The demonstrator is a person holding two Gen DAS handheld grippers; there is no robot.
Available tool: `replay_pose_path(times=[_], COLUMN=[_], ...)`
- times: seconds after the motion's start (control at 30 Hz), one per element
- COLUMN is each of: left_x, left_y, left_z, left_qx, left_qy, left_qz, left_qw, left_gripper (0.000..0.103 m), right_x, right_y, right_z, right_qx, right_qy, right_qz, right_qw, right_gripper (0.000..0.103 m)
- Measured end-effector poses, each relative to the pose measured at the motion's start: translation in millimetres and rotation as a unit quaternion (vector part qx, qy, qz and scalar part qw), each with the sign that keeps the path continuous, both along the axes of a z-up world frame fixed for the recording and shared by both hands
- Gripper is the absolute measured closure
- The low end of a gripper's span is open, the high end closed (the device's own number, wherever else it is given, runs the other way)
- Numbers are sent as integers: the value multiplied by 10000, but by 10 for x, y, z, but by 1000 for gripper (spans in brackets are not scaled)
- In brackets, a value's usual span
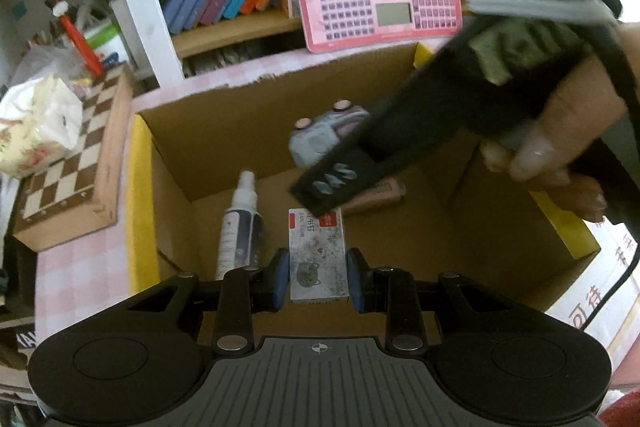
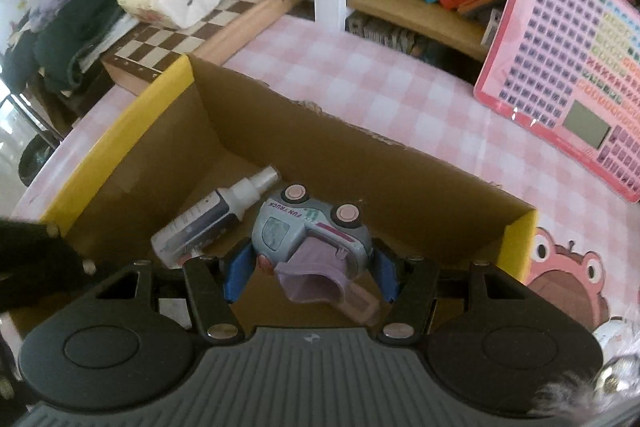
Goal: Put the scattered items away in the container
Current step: 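Lower both items into the box and open both grippers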
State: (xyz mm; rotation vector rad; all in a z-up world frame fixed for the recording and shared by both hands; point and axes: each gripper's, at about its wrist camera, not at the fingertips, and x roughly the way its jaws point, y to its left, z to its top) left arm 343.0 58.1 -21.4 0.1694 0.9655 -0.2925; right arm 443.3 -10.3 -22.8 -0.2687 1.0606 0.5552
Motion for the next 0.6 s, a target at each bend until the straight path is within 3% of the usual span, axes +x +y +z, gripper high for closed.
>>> replay_pose_path(times=[0.23, 0.6], left_x=[67, 51], left_y=[-58, -61], left_z=[-60, -84], left_qx=[15, 39], left_qy=[243, 304], left_qz=[-20, 104], left_qw=[9997, 9995], left_gripper=[74, 74], right_x=[115, 156], right_y=[141, 162], right_z=[-161, -337], right_qx=[-12, -6], right_qy=[209, 303], right_qz=[-22, -276], right_qw=[9998, 9992], right_gripper=[44, 44])
